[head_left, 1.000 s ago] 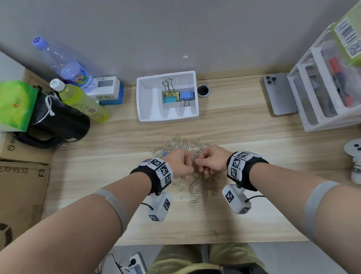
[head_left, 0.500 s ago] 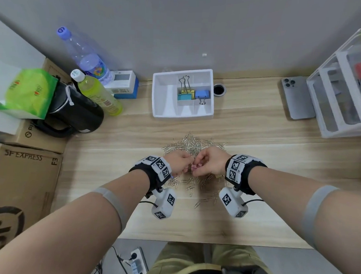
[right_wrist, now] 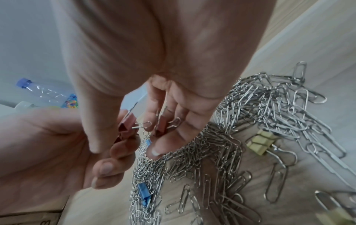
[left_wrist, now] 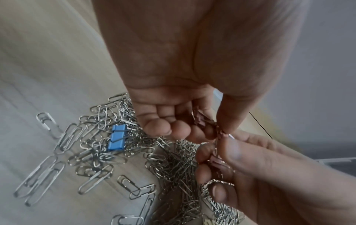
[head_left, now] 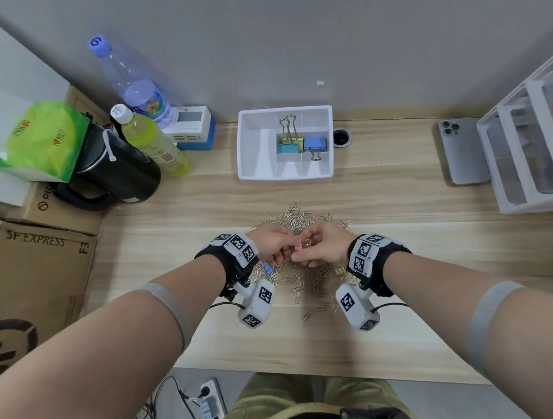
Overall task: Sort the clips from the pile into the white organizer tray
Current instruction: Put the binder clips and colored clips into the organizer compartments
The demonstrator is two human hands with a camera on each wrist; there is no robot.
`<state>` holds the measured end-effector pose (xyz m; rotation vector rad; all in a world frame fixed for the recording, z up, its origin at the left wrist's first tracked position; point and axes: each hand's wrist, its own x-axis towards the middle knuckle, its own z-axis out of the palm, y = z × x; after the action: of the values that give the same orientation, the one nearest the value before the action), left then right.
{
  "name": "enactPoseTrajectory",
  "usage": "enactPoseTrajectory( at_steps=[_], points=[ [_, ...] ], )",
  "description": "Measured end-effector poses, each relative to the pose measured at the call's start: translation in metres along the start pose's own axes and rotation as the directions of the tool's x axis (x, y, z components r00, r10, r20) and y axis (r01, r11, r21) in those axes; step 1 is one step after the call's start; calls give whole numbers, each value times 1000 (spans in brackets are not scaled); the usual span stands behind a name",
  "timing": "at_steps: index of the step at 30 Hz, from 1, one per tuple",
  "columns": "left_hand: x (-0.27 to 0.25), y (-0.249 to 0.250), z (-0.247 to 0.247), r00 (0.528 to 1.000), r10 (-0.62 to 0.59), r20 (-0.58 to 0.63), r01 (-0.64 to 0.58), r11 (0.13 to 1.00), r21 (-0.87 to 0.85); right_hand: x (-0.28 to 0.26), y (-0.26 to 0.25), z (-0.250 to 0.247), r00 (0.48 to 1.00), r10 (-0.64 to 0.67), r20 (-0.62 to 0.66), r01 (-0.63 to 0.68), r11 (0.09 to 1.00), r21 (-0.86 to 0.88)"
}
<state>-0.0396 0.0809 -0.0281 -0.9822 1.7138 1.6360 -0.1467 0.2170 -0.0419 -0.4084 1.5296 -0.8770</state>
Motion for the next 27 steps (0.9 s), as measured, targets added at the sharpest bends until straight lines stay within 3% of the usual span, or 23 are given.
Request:
enactPoseTrajectory(
  at_steps=[5,10,13,17,21,27],
  points=[
    [-2,11,-6,995,-85,58,85,996,0,6,-4,1,999,1,36,2,998,-70],
    [-6,31,-11,995,-68,76,64,996,60,13,-20,1,998,14,58,-6,992,-126],
    [-9,46,-15,994,-98,58,101,994,-50,21,-26,-3,998,35,49,-28,990,-140],
    [-6,53,-29,998,-10,67,13,999,-42,26,-38,-8,1000,-15,24,19,988,-151],
    [1,61,-45,1000,28,-12,-29,999,-16,33,-52,-17,996,10,-88,-28,978,-205],
    [14,65,-82,961,4,-278,22,996,92,52,-88,-32,964,-50,-260,-9,975,-222]
  ],
)
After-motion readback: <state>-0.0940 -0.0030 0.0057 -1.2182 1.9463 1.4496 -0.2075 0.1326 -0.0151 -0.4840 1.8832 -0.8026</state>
